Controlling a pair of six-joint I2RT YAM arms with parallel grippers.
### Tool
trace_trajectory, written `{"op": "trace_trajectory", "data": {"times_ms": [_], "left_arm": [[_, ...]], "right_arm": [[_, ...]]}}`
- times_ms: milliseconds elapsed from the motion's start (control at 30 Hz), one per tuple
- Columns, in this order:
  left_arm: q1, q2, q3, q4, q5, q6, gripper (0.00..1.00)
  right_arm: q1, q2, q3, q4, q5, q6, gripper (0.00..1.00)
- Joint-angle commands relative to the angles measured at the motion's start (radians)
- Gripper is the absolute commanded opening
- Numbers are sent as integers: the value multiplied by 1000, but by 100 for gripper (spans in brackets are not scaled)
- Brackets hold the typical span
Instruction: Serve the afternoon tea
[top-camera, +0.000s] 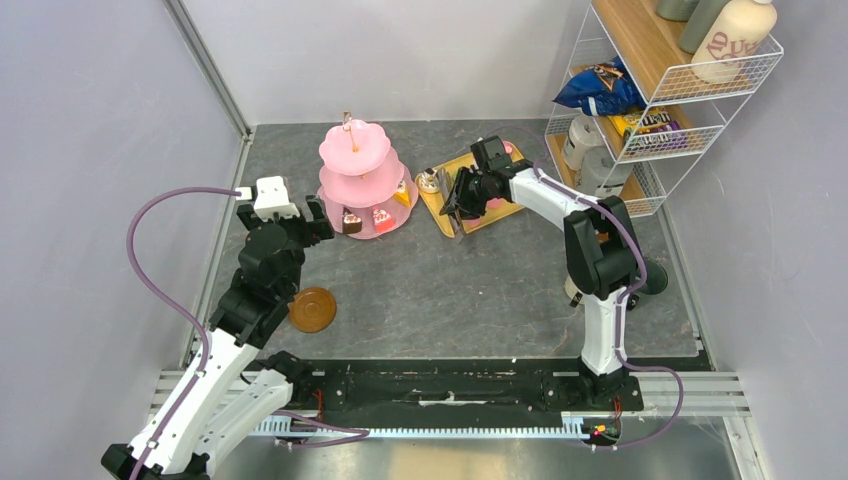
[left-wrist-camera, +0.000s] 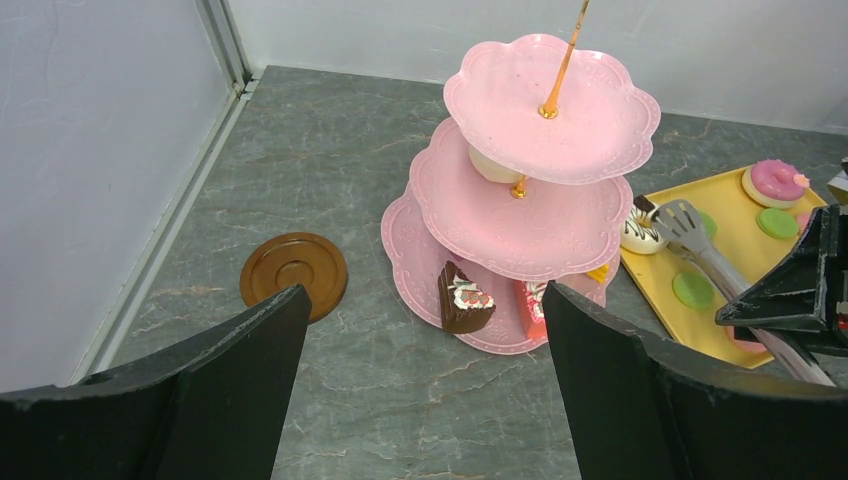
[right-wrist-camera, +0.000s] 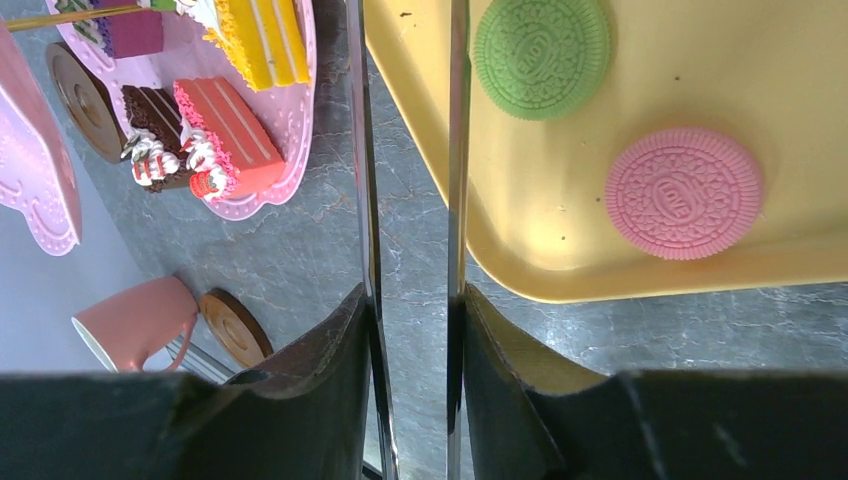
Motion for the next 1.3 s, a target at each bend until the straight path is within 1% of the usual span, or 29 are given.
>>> {"op": "trace_trajectory", "data": {"times_ms": [0,200,400,533,700,1000,1267], "left_arm": [[5,-5,1,42,2,-24,94],[4,-6,1,42,0,-24,94],[4,-8,1,42,0,-26,94],[4,-8,1,42,0,-26,94],[3,-8,1,42,0,-26,94],[4,-10,2,42,-1,-26,94],[4,-11,1,42,-1,-26,94]], "right_arm": [[-15,-84,27,-20,14,-48,35],[-21,-160,30,-65,72,-103,34],[-19,-222,58,-81,82,-124,34],[-4,-237,98,-86,74,-130,34],[36,-226,166,-103,77,-145,35],[143,-142,294,-151,82,-170,35],[169,-92,311,-163,89,-170,35]]}}
